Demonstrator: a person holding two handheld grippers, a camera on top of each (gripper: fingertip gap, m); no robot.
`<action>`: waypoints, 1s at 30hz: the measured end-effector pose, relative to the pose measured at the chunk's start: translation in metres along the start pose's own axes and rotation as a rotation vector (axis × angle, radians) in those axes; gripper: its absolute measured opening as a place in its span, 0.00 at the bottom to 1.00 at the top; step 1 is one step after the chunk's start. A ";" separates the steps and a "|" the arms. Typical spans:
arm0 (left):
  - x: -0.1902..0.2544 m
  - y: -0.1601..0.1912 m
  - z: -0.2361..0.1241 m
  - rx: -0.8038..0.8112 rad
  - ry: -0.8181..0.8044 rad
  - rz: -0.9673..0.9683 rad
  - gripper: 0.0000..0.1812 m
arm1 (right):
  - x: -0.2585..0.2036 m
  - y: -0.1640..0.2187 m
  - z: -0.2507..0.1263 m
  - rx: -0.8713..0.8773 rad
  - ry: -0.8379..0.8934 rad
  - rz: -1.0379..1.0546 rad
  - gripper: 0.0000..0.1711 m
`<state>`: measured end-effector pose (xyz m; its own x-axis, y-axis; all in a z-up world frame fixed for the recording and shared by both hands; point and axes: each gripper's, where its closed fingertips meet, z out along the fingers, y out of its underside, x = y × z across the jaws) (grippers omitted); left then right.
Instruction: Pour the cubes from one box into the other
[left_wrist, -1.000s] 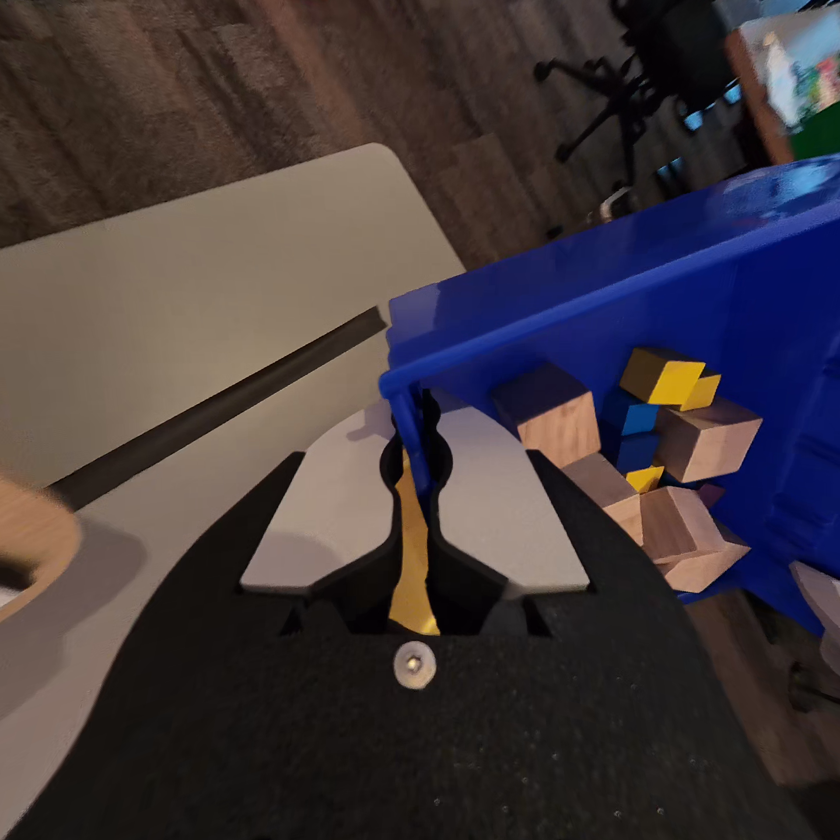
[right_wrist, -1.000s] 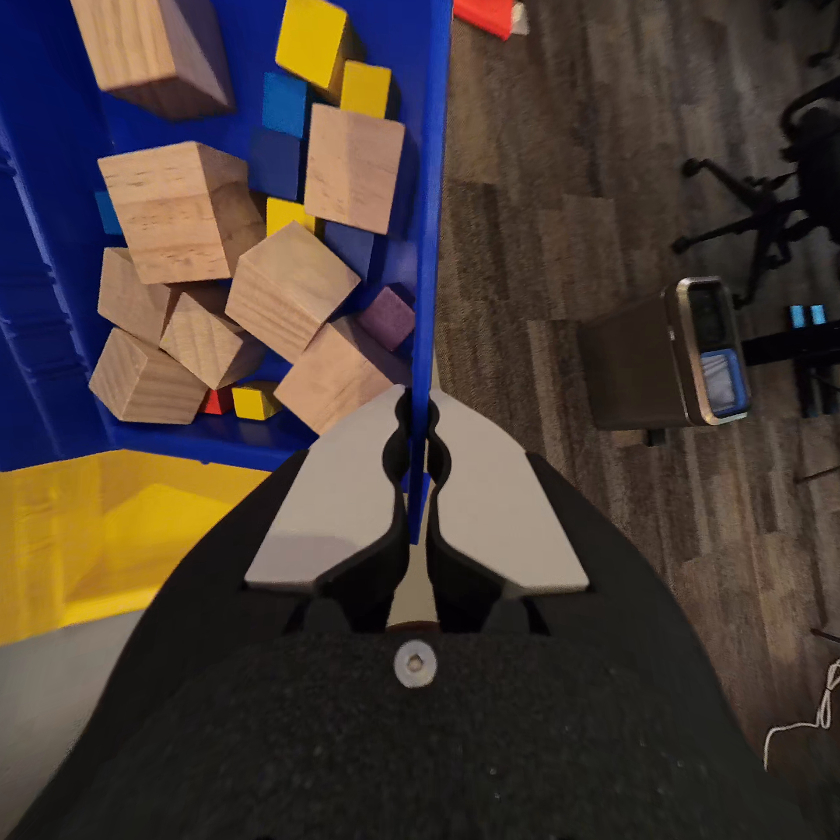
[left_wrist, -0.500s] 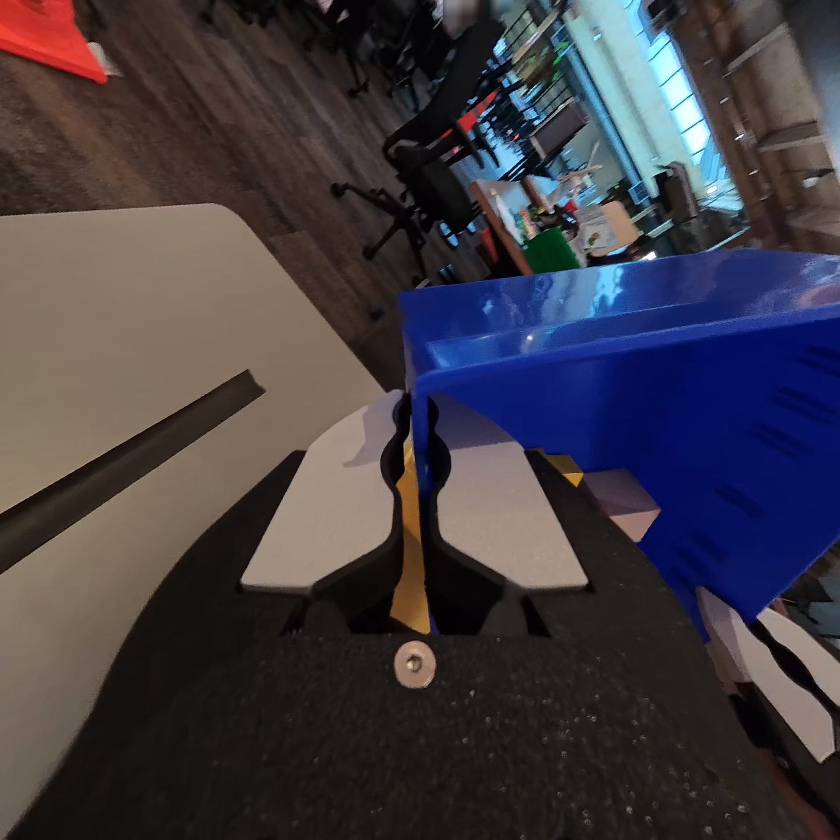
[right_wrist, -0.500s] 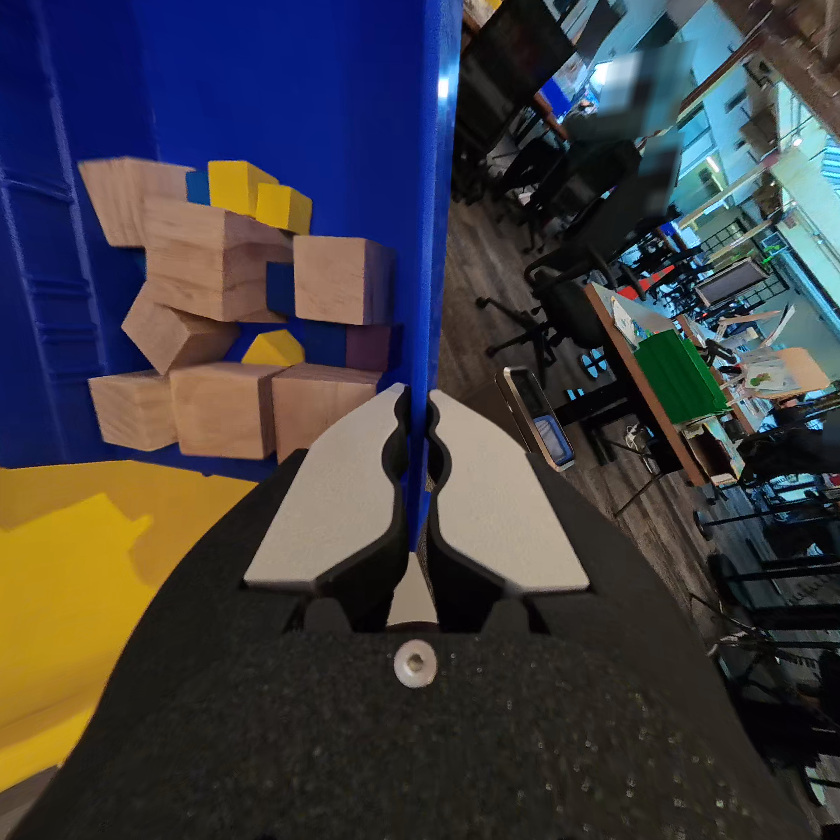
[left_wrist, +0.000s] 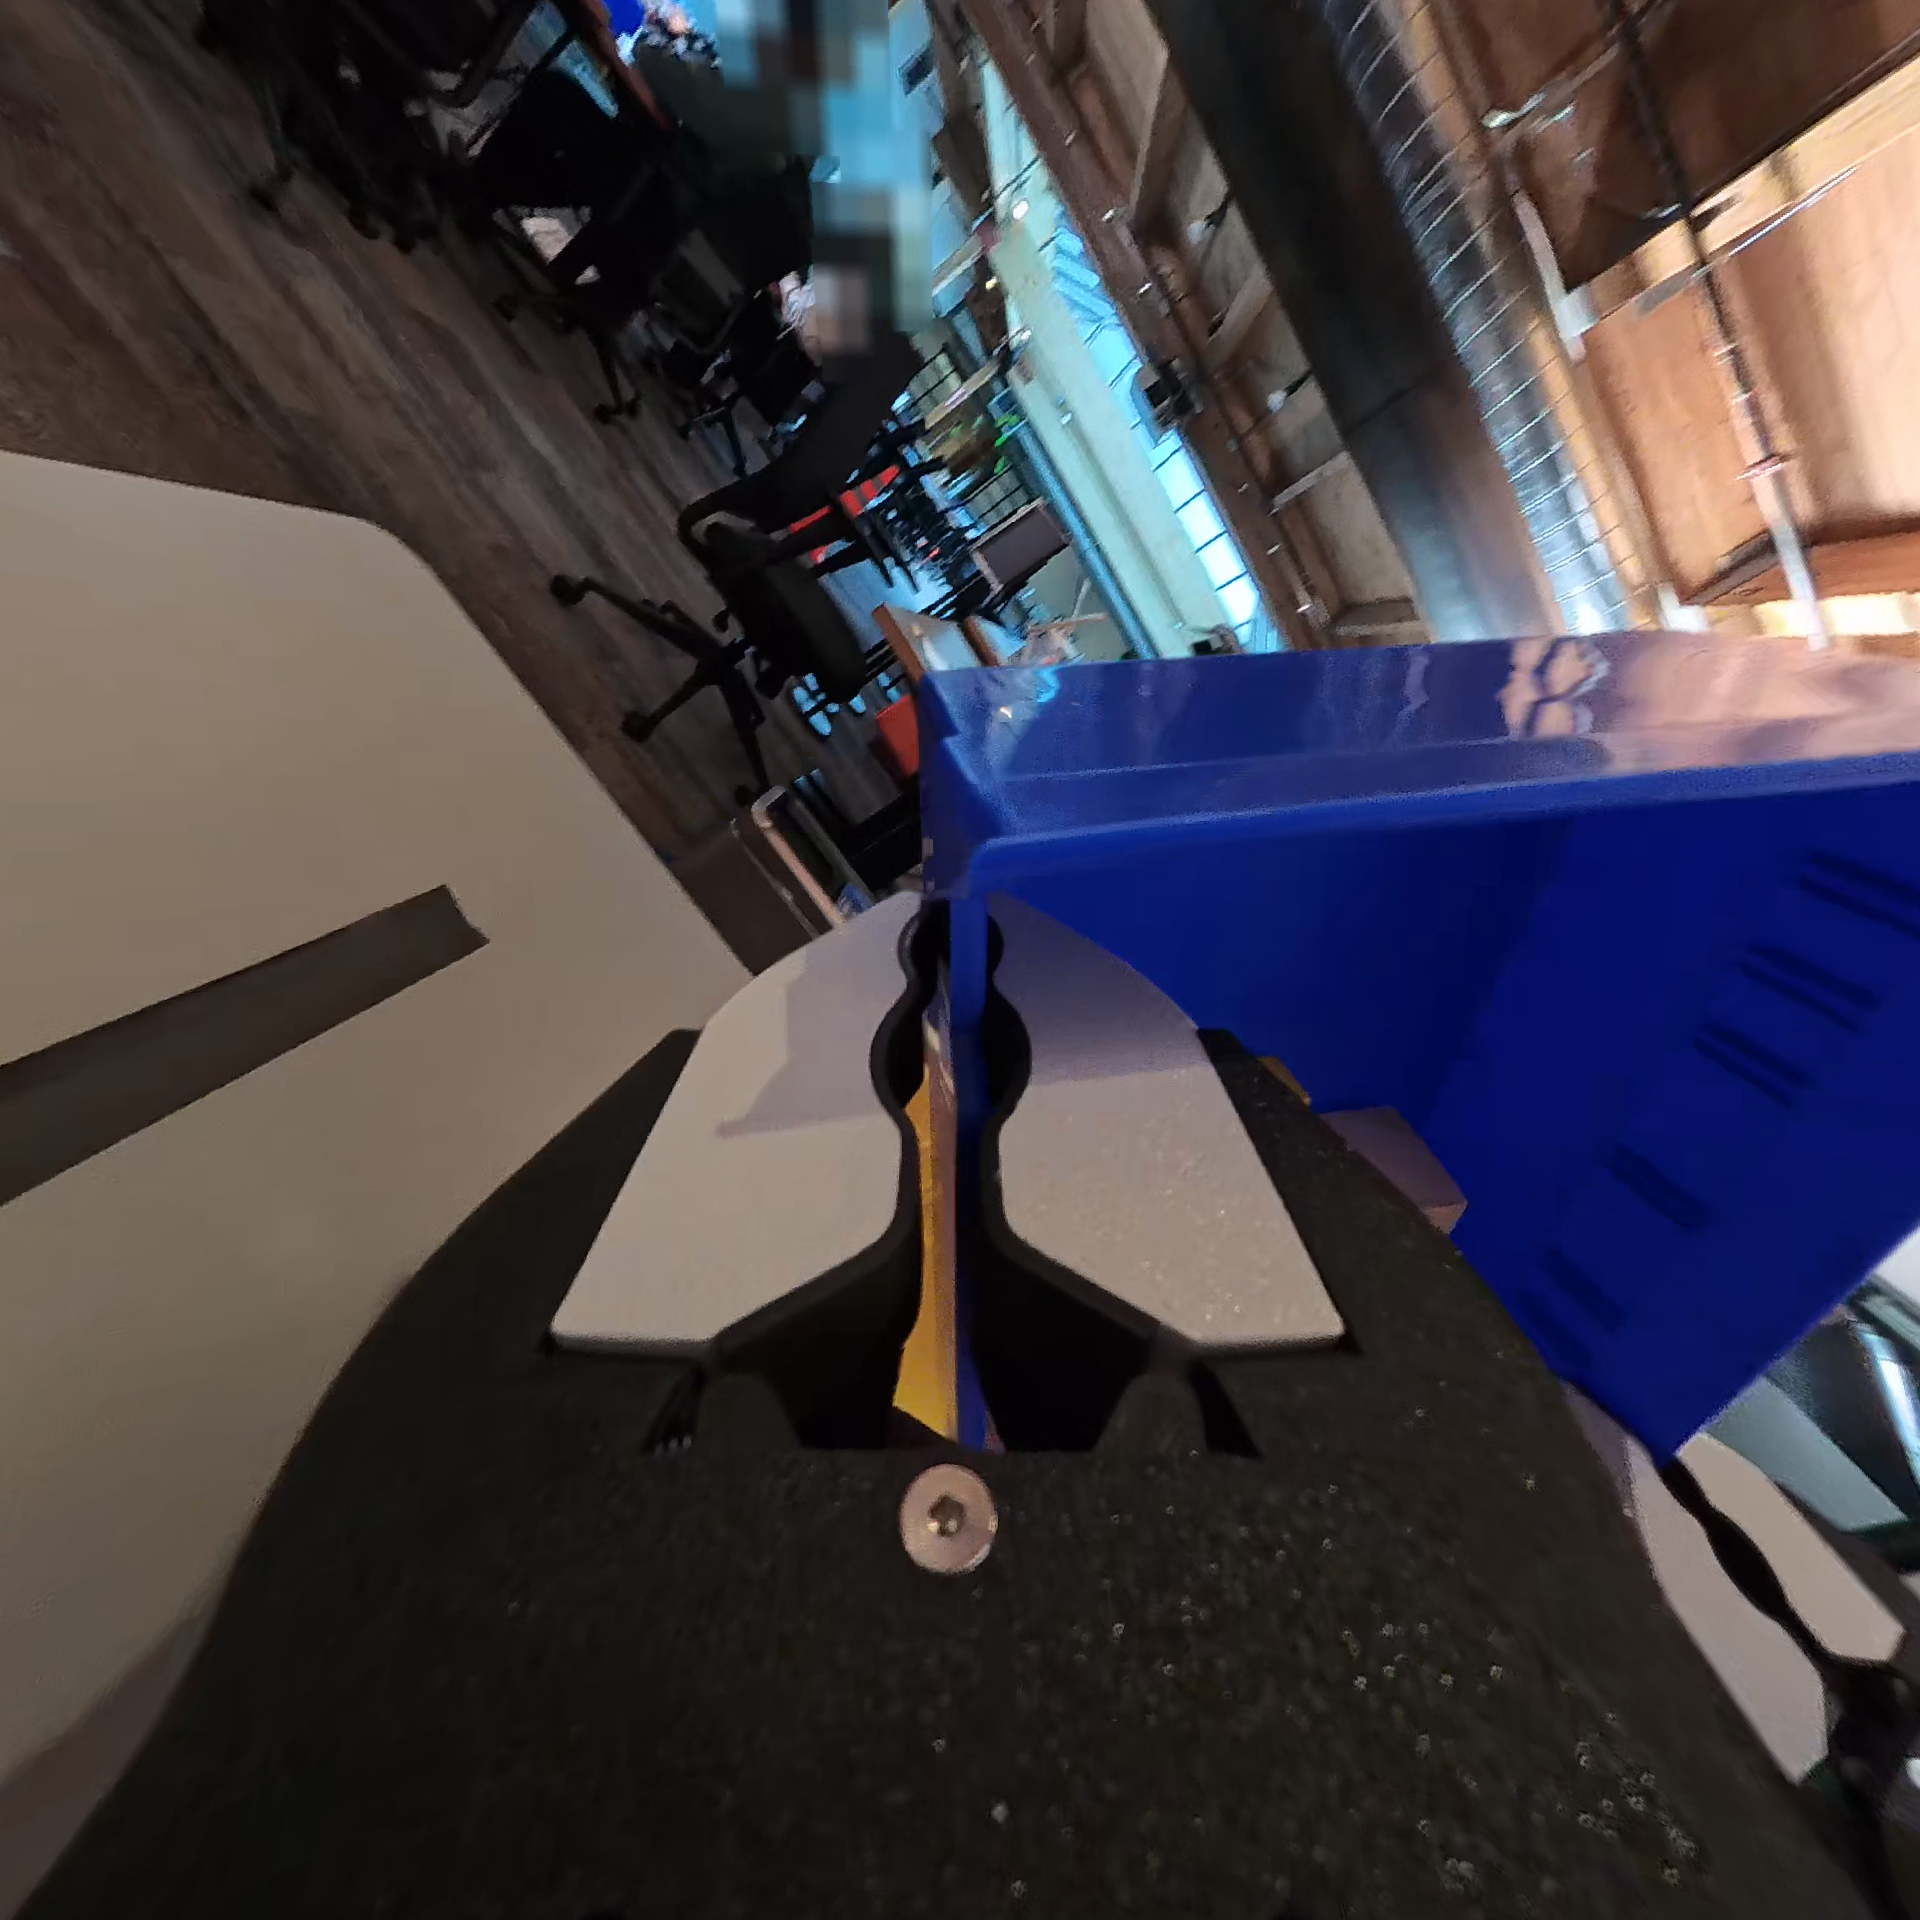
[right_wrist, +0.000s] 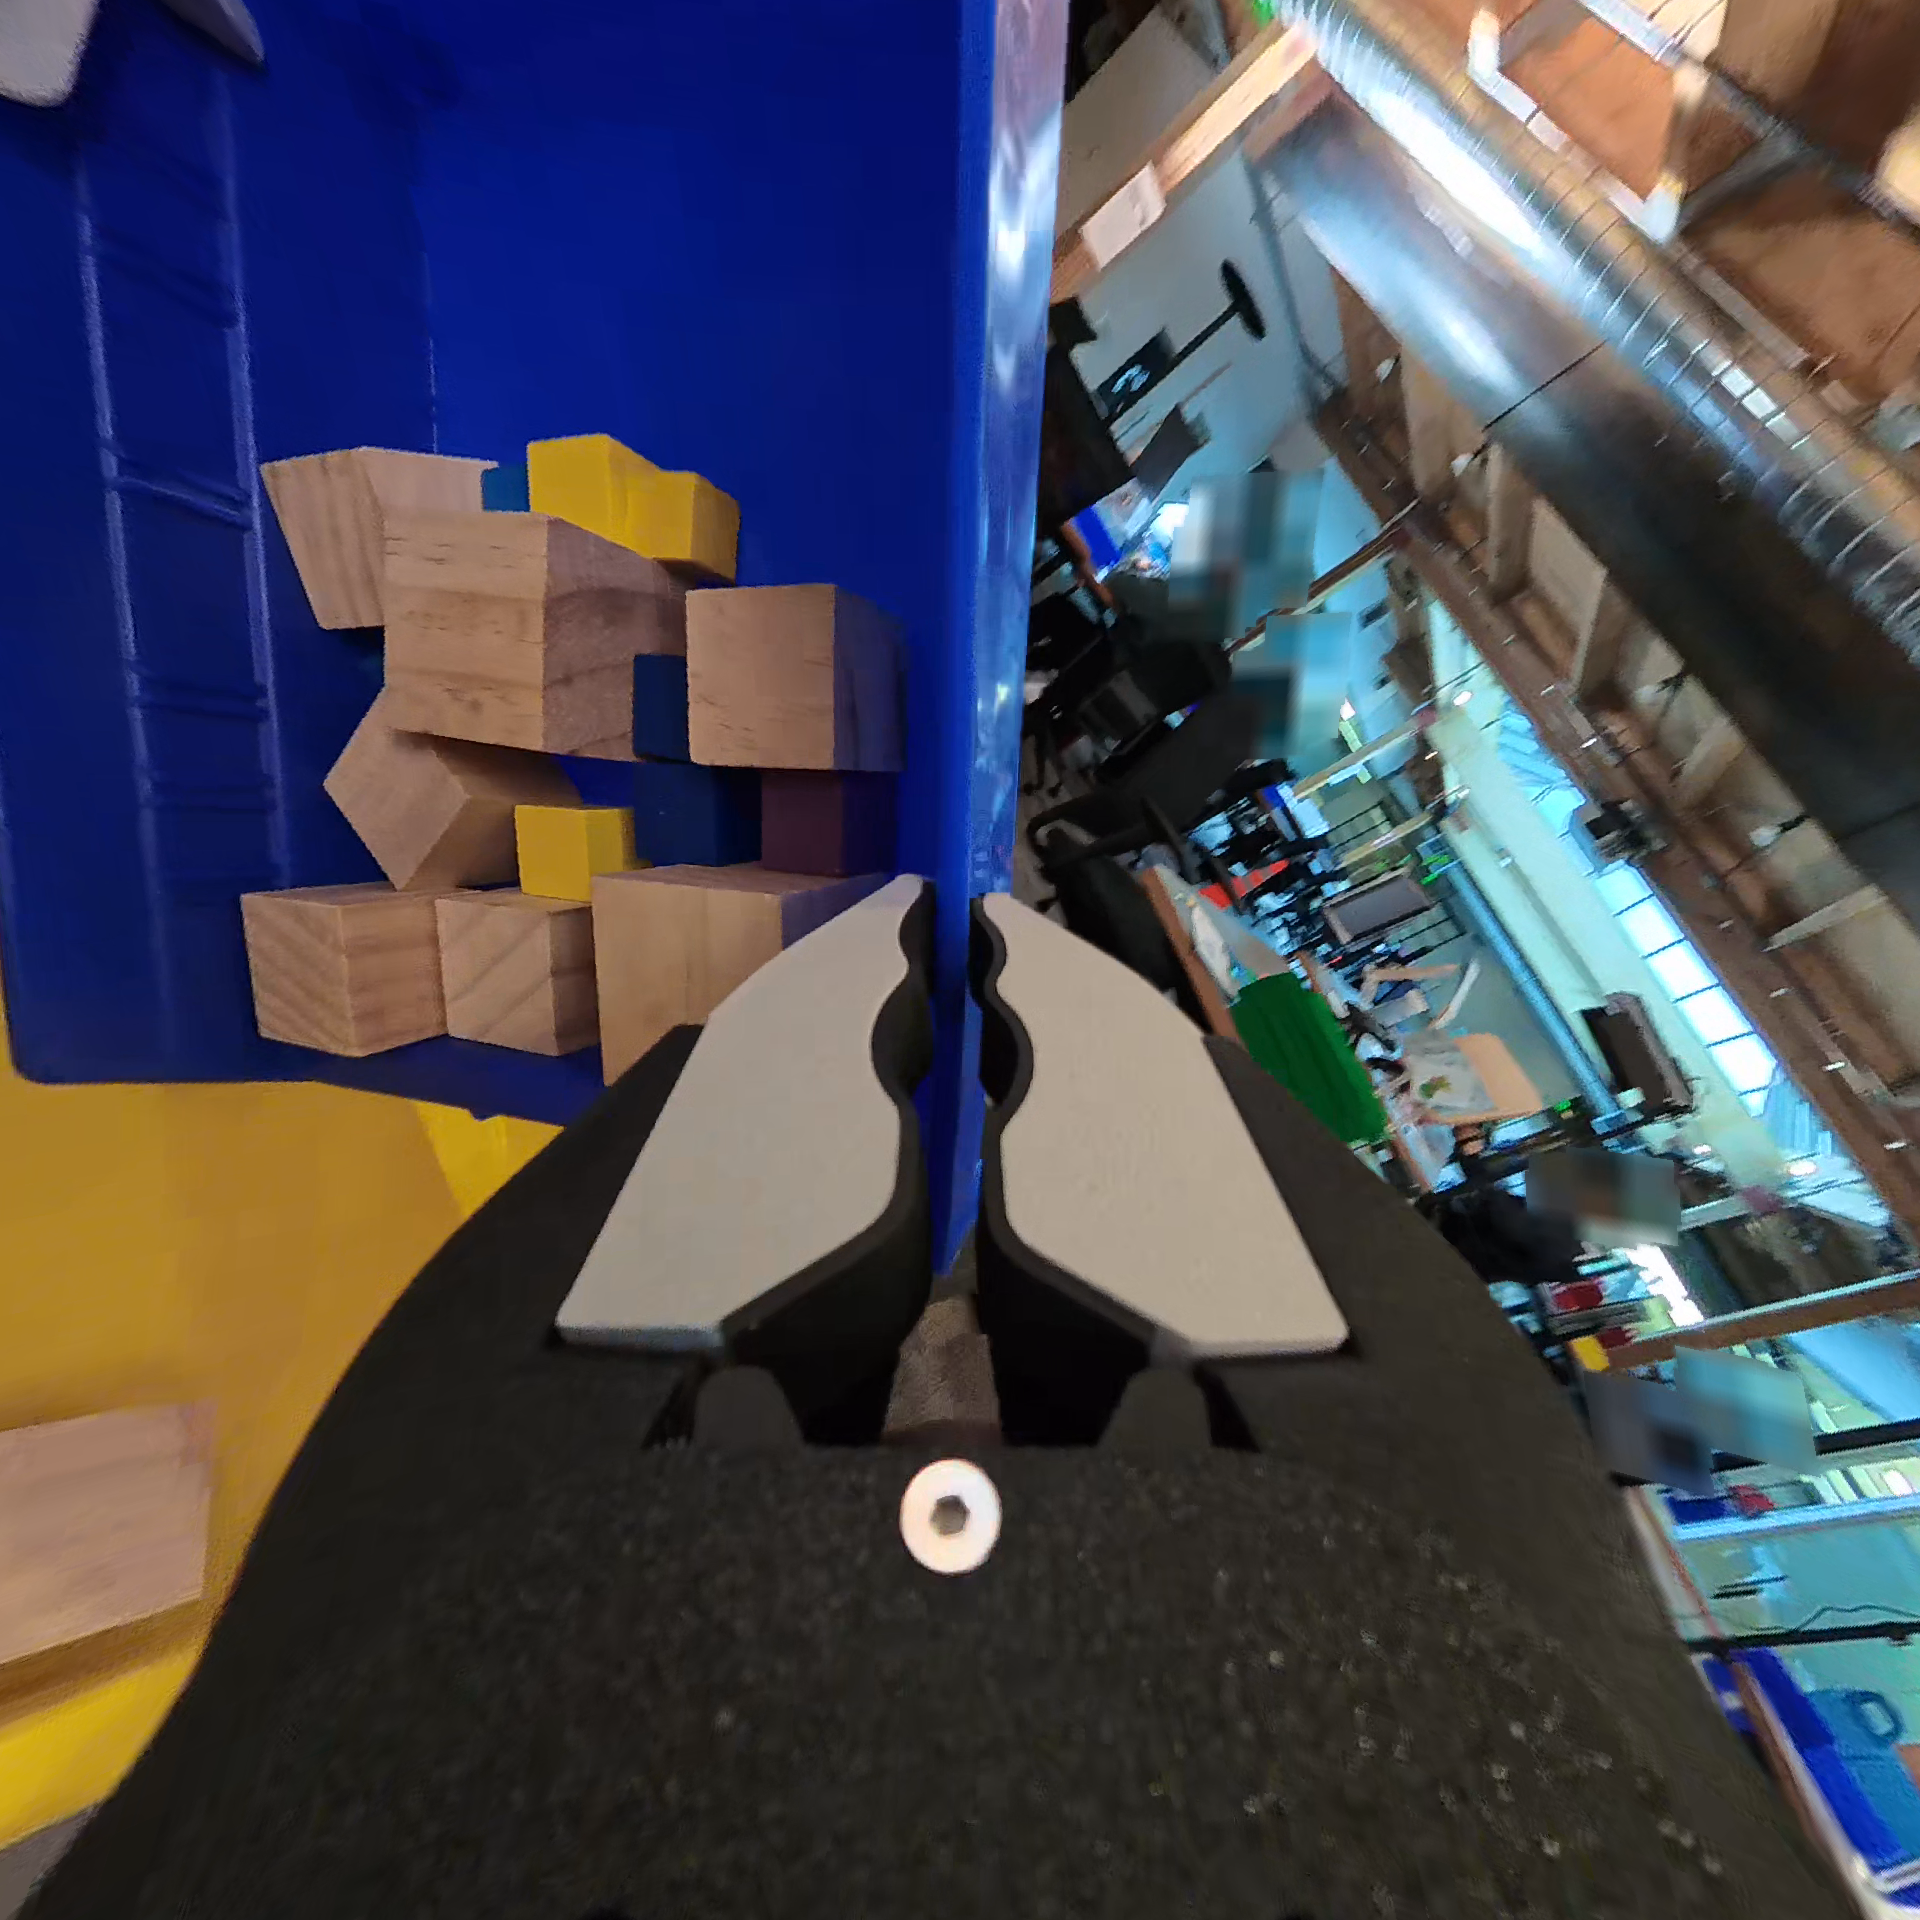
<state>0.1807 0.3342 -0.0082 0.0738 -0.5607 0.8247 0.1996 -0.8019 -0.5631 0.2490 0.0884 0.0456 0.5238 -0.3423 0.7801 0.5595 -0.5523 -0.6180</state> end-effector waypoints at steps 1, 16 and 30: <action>0.003 -0.003 -0.002 0.012 0.022 0.006 0.02 | -0.003 -0.001 -0.003 0.021 0.026 -0.022 0.02; 0.015 -0.009 -0.005 0.056 0.103 0.050 0.03 | -0.004 -0.002 -0.009 0.118 0.109 -0.048 0.02; 0.017 -0.018 -0.009 0.112 0.114 0.068 0.03 | -0.016 0.004 -0.002 0.165 0.142 -0.066 0.02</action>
<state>0.1695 0.3367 0.0156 -0.0190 -0.6377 0.7700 0.3061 -0.7369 -0.6028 0.2413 0.0898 0.0313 0.3932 -0.4200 0.8179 0.6932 -0.4490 -0.5638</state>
